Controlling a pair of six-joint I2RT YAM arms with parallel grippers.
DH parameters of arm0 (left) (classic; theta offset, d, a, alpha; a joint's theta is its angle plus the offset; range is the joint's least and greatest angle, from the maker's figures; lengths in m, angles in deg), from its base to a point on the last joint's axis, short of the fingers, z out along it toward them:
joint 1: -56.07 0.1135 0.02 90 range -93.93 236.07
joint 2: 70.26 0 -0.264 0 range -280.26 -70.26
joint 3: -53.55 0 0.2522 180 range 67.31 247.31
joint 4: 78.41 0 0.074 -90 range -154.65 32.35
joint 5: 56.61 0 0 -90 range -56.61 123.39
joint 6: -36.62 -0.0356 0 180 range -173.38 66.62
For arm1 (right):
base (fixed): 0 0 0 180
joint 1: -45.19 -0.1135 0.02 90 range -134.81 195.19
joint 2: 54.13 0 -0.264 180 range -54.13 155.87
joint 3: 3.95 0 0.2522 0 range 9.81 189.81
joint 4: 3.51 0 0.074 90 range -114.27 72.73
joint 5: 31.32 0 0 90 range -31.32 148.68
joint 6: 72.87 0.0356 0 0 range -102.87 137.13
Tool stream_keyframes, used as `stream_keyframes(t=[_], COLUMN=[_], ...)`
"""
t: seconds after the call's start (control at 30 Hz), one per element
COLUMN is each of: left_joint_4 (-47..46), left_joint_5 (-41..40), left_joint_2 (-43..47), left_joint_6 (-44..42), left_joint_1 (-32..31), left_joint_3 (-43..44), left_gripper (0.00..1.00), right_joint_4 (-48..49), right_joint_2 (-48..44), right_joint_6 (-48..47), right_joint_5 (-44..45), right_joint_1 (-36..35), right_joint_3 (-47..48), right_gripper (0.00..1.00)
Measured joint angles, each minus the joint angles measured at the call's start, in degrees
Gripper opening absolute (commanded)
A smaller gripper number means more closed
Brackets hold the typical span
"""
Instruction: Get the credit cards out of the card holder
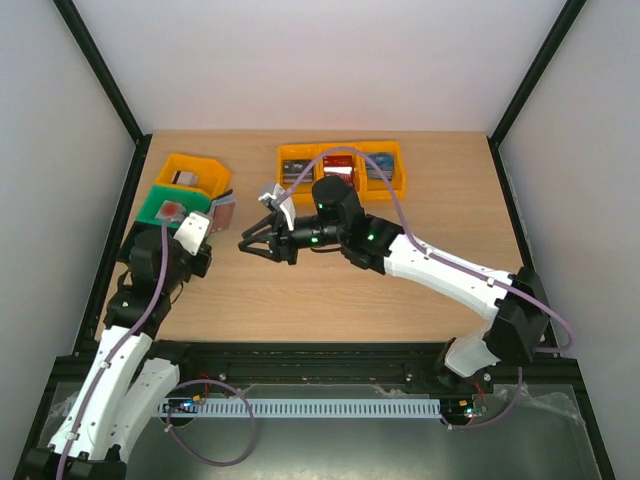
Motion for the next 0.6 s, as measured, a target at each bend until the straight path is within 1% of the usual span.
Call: stream_keyframes(t=[0.07,0.13,0.2,0.33,0.47,0.6], left_joint_4=[0.85,1.09,0.74,-1.55,-9.99,-21.11], left_joint_5=[2.8,6.47,11.08,22.84,35.36,43.87], left_joint_2=[-0.15,0.02,0.44,2.47,6.88,9.25], left_joint_6=[1.99,4.79,8.41,16.0,24.85,33.2], left_joint_1=[0.09,0.46,1.2,2.6,3.58,4.22], left_joint_3=[1.09,2.14,2.82,2.78,0.63,-2.23], left_gripper=[0.02,0.02,0.02,0.02,0.02,0.02], right_joint_4=[5.46,8.22,8.79,7.82,6.93,5.44], right_joint_2=[1.09,3.17,5.18,7.78,7.02,3.78], right_joint_6=[3.37,5.44,6.16,5.88,4.63,2.03], right_joint_5=[-1.75,-1.79,-1.44,-0.81,-2.05,-5.6], right_joint_1=[0.44,0.83,1.09,1.6,2.78,4.37], right_joint_3=[-1.09,-0.74,0.0,0.85,0.85,0.74], right_gripper=[0.2,0.2,0.19,0.2,0.22,0.22])
